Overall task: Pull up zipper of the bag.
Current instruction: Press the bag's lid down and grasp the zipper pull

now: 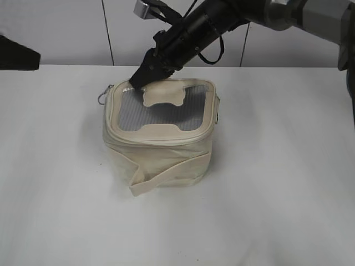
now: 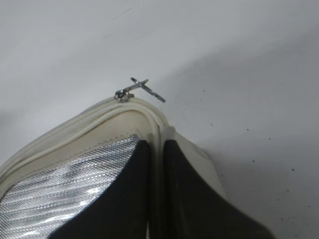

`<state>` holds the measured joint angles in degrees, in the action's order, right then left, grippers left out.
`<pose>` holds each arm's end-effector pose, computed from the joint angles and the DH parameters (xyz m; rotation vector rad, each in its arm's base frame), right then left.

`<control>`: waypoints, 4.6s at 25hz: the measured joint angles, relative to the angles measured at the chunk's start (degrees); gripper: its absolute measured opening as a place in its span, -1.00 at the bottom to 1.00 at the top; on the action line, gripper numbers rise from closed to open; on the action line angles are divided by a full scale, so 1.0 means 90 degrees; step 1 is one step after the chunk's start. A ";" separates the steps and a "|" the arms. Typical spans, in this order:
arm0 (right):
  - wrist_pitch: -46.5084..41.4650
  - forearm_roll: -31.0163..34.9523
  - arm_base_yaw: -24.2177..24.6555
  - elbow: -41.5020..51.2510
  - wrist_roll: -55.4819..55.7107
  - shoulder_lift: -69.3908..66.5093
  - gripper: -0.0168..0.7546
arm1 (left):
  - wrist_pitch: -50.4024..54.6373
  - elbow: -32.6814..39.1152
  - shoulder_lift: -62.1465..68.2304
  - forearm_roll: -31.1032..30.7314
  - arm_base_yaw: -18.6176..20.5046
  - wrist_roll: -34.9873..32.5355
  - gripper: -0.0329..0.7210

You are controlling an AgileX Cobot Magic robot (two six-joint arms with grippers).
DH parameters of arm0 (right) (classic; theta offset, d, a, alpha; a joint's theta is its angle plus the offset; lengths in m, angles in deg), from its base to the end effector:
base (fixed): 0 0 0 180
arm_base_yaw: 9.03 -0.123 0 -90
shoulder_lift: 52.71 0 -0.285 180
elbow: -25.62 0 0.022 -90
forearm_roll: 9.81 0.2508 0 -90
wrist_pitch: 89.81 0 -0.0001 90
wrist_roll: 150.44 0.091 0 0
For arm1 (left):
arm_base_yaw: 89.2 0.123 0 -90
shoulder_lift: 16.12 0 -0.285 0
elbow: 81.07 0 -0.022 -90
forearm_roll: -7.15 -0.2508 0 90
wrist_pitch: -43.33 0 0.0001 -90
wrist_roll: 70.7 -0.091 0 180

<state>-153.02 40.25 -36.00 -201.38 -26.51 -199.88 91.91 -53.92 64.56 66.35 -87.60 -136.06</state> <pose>0.4363 0.2920 0.1963 -1.3606 2.0941 0.9793 0.2474 -0.0518 0.2967 0.6169 2.1696 -0.6625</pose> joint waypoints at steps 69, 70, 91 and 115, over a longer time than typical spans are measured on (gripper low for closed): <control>-0.0012 0.0000 0.0000 0.0000 0.0201 0.0000 -0.84 | -0.1594 -0.1071 0.4015 0.3717 -0.1236 -0.7312 -0.27; -0.0012 0.0000 0.0000 0.0000 0.0201 0.0000 -0.84 | -0.1588 -0.1088 0.4015 0.3703 -0.1236 -0.7312 -0.29; 0.0000 0.0000 0.0008 0.0000 0.0341 -0.0007 -0.85 | -0.1977 -0.0907 0.3684 0.2474 -0.1236 -0.6185 -0.92; 0.0069 0.0046 -0.0047 0.0000 0.1424 -0.0007 -0.85 | -0.1819 0.2111 0.0671 0.2700 -0.1245 -0.5854 -0.92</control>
<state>-152.40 40.66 -36.42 -201.38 -13.69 -199.94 75.55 -34.92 70.59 90.66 -98.80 -188.75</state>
